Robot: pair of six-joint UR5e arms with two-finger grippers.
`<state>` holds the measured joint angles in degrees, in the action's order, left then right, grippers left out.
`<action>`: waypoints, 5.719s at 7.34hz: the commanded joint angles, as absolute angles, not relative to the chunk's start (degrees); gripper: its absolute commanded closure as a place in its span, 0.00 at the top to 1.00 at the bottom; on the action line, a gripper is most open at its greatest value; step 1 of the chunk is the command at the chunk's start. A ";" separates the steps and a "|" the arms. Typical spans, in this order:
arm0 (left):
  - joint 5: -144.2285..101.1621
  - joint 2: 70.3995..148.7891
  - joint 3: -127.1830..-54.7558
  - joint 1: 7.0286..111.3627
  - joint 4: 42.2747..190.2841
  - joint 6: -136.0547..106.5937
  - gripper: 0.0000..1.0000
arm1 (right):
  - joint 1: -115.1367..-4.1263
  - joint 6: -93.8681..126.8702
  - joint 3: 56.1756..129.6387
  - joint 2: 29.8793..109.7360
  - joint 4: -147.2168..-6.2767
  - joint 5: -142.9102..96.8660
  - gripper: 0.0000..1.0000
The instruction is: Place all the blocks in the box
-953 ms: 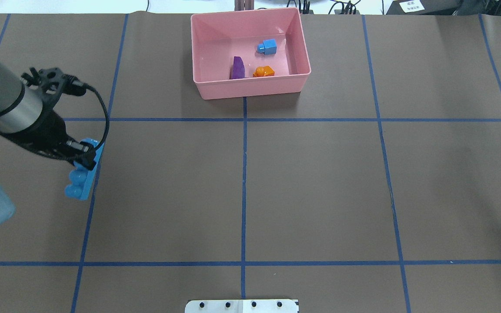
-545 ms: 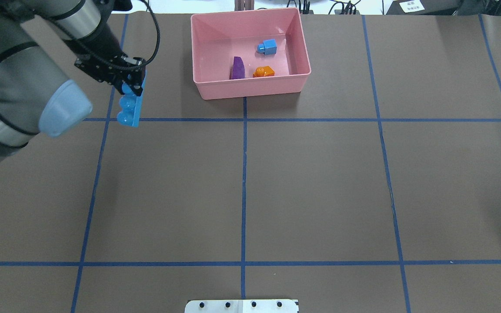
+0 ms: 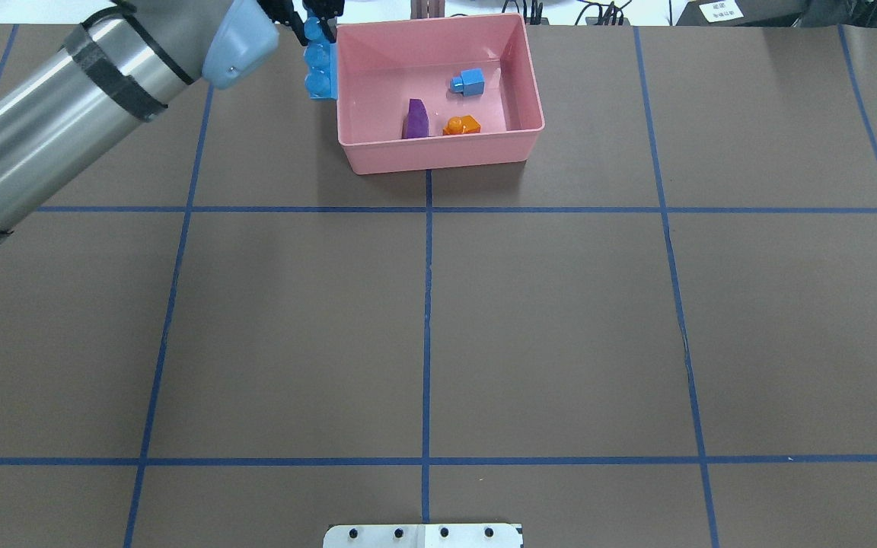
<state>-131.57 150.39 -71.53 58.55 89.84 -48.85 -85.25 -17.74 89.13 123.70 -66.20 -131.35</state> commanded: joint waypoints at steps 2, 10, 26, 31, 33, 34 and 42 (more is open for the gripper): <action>-131.49 152.93 -67.94 58.80 92.02 -49.75 0.00 | -85.34 -17.49 81.65 126.11 -60.03 -133.51 1.00; -126.86 156.09 -57.24 57.31 104.64 -52.73 0.00 | -87.35 -10.37 87.60 124.45 -60.55 -135.26 0.00; -120.68 105.93 -116.19 57.13 76.90 -30.52 1.00 | -60.32 45.45 64.24 33.34 -82.47 -129.65 0.00; -115.58 93.10 -118.13 58.45 81.71 -14.76 1.00 | -54.14 51.75 49.13 25.84 -65.66 -121.46 0.91; -115.58 91.76 -117.51 58.71 83.58 -14.06 1.00 | -54.23 51.86 49.22 25.32 -65.65 -120.85 1.00; -115.58 91.50 -117.25 58.88 83.58 -14.06 1.00 | -54.75 51.16 49.74 25.23 -65.74 -120.94 1.00; -120.84 86.14 -106.81 82.31 88.14 13.47 1.00 | -82.06 1.47 88.46 76.02 -82.53 -138.00 1.00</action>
